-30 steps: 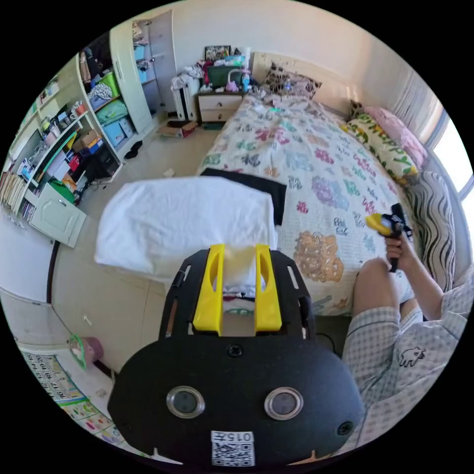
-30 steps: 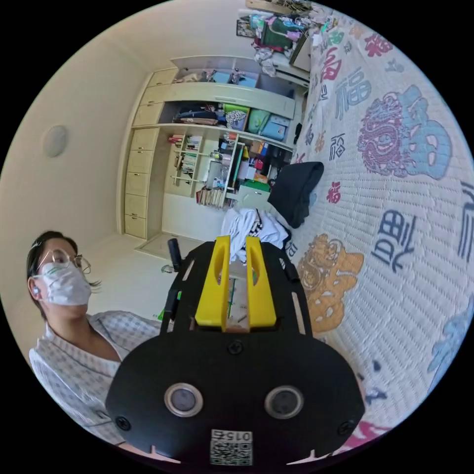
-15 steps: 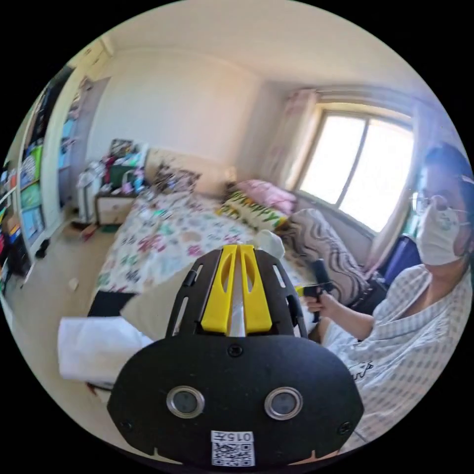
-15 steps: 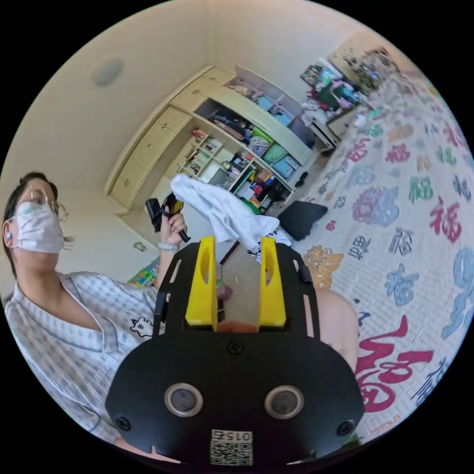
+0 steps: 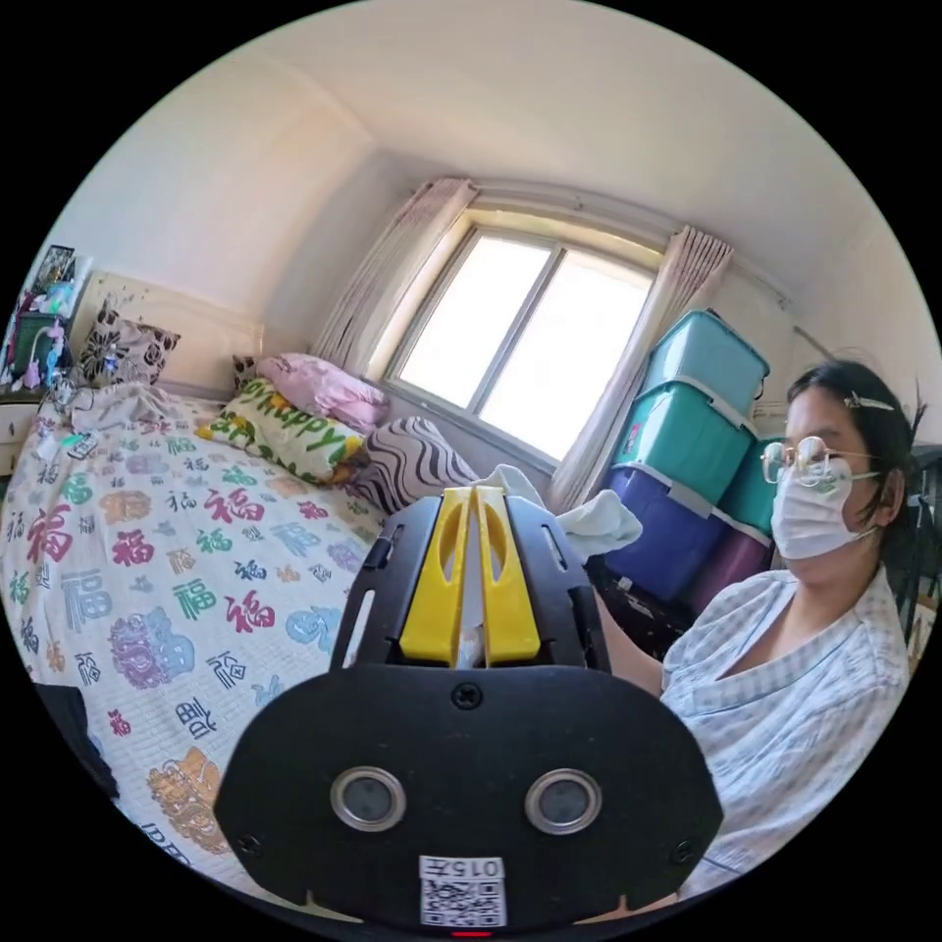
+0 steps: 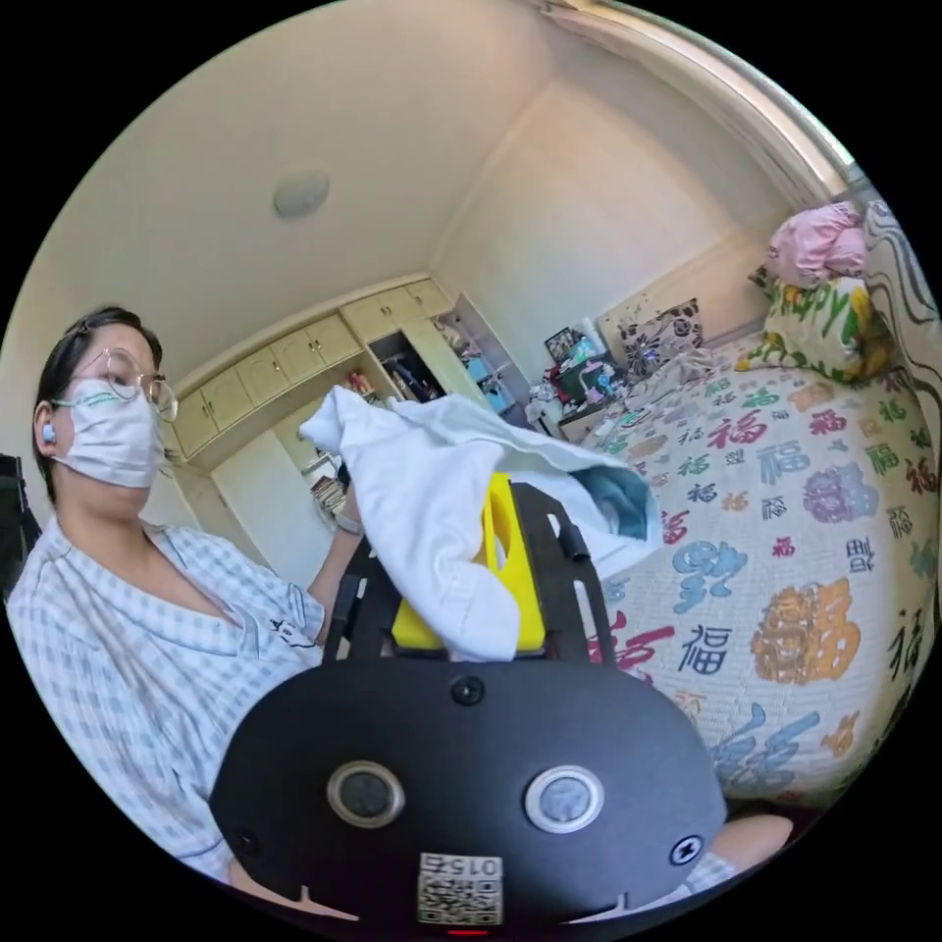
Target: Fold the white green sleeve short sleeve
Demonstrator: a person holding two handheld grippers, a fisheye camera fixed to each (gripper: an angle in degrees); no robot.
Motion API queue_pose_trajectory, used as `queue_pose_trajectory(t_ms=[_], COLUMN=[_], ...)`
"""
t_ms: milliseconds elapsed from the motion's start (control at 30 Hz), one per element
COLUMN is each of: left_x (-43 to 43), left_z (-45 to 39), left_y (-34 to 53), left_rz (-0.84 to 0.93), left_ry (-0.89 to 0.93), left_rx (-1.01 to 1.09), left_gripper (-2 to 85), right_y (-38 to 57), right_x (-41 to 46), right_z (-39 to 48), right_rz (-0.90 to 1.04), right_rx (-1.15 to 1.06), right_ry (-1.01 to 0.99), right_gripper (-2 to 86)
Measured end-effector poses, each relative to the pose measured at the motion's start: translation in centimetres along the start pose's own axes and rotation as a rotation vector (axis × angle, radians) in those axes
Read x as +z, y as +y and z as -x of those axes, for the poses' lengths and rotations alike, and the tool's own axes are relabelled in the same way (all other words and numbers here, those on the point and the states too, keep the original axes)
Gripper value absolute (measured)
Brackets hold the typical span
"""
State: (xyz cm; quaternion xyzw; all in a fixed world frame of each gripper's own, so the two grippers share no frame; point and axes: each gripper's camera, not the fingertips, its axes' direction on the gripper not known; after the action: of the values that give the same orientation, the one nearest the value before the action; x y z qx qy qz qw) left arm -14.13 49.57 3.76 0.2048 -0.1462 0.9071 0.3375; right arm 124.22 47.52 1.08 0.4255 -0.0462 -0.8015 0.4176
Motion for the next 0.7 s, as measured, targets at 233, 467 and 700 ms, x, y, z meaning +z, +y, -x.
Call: queue_pose_trajectory(t_ms=[233,467,700], left_x=[1.3,-2.9,-7.7], left_z=[4.0,7.5,13.2], left_y=[3.4,5.1,6.8], left_rz=[-0.027,-0.1,-0.312], left_ry=[0.081,0.03,0.034], left_rx=[-0.156,-0.245,-0.371], left_gripper=[-0.8,-0.8,-0.9], right_y=[2.2,2.7,2.4], right_x=[-7.1,-10.1,-14.4], right_z=[0.9,2.1,2.8], right_rz=[-0.128,-0.229,-0.271], right_rx=[0.138,0.218,0.273], right_ry=[-0.084,-0.162,-0.015], right_gripper=[4.5,1.9,-0.6])
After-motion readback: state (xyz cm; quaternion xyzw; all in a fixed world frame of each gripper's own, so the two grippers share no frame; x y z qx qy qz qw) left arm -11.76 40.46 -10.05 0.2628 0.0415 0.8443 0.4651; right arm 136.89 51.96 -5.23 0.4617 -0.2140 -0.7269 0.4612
